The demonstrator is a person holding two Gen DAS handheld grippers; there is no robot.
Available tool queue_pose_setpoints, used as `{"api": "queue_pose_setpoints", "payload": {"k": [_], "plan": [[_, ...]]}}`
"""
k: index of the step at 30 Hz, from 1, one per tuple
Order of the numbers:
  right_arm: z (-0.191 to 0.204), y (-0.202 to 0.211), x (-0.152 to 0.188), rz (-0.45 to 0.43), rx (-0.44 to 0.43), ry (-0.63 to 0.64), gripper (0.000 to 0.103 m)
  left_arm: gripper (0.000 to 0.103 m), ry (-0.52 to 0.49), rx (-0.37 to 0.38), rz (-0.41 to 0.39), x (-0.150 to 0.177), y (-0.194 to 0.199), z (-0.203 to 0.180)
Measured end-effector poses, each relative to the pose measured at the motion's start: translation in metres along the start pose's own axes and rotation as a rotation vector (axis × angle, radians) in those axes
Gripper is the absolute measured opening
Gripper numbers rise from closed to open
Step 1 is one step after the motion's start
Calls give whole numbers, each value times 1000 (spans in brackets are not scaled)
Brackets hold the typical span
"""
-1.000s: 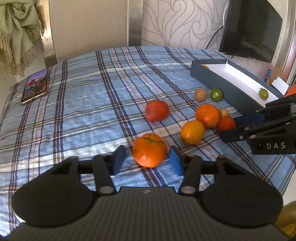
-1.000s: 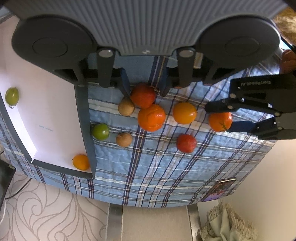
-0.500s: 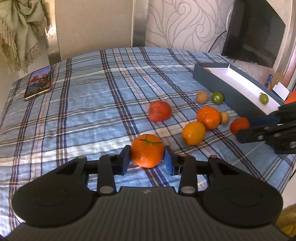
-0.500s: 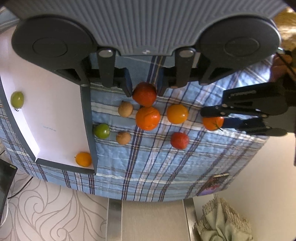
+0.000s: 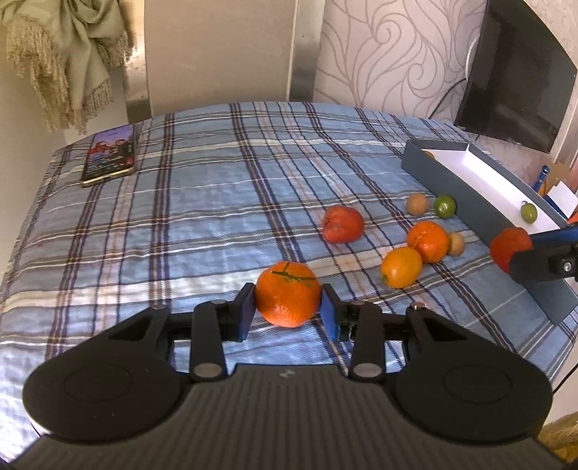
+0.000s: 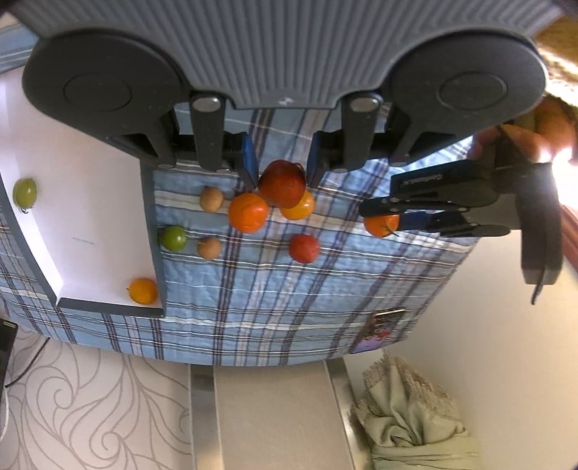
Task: Organize fruits
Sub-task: 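Lift the large orange with the left gripper while the right gripper carries the tomato toward the box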
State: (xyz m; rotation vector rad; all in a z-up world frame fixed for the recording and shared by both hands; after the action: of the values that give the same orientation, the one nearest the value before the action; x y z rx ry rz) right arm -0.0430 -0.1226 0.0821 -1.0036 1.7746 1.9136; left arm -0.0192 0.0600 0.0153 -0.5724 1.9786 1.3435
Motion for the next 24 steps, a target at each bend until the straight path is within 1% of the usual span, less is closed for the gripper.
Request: {"api": "queue_pose_setpoints", "payload": {"k": [5, 11, 24], "plan": [[7, 4, 1, 0, -24, 18, 32, 44, -7, -21, -21, -2, 11, -1], [10, 7, 1, -8, -50, 33, 32, 44, 8, -35, -32, -3, 20, -2], [3, 10, 7, -4, -59, 15, 32, 44, 24, -55, -36, -4, 25, -6]]}}
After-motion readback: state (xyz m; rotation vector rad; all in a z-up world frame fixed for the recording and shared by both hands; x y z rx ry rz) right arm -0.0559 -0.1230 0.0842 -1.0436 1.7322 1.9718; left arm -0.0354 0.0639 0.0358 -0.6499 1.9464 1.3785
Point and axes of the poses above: each gripper's, at about its wrist camera, not at the fingertips, and y roughly against the way its jaws point, z to its left, x to its underside, the point moved 3 cm from there along -y, roughly the way its jaws point, and after that the axes turned 15 degrees about x, right-handed, at the moved point
